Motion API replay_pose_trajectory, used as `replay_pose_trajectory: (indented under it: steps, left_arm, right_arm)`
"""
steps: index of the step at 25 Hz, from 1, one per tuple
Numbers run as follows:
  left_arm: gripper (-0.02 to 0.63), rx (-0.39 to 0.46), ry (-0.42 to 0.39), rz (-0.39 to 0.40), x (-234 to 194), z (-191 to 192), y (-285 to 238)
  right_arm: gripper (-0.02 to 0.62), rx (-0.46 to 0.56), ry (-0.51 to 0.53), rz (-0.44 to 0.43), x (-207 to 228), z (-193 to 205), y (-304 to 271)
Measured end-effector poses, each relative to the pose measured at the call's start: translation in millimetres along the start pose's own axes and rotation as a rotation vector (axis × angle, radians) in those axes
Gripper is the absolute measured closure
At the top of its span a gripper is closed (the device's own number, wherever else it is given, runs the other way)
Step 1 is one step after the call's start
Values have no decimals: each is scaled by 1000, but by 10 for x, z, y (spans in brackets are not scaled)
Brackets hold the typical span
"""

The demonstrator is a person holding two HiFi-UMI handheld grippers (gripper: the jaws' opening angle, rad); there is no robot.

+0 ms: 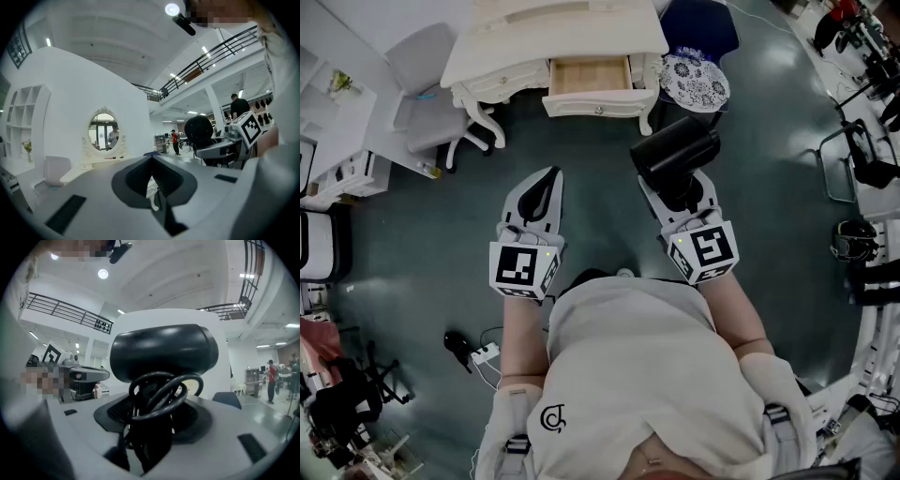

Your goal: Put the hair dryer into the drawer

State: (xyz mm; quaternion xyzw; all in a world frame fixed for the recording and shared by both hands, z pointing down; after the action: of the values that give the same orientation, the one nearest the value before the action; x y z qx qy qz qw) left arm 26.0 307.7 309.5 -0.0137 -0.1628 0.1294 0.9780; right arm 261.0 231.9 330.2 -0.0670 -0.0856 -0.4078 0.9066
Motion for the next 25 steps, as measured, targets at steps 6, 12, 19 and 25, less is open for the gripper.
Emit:
replay_pose_trajectory:
  steps: [6,12,19,25]
  left_arm:
    - [592,1,2,0,-30,22,-7]
    - [592,9,8,-3,-38,-9,-33]
    - [592,4,11,8,82,13,-103]
    - [592,-20,3,25,90,60,-137]
  right_arm:
    - [353,0,2,-8,-35,24,-23]
    - [351,0,3,-11,-20,9,11]
    - [351,-16,-18,1,101,44,55]
    - [350,-40,-37,8,169,87,-33]
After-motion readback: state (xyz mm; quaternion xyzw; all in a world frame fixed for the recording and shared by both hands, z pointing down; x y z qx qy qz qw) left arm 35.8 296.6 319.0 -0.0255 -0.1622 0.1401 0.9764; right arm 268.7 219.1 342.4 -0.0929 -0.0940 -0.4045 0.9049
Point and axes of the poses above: the fingertips, and each gripper's own axes: y backward along the fingers, x to its right, z out of its underside, the point moved 8 cm from there along y, backward along the fingers, and after that the axes turned 13 degrees about -y, right-handed, at the moved point
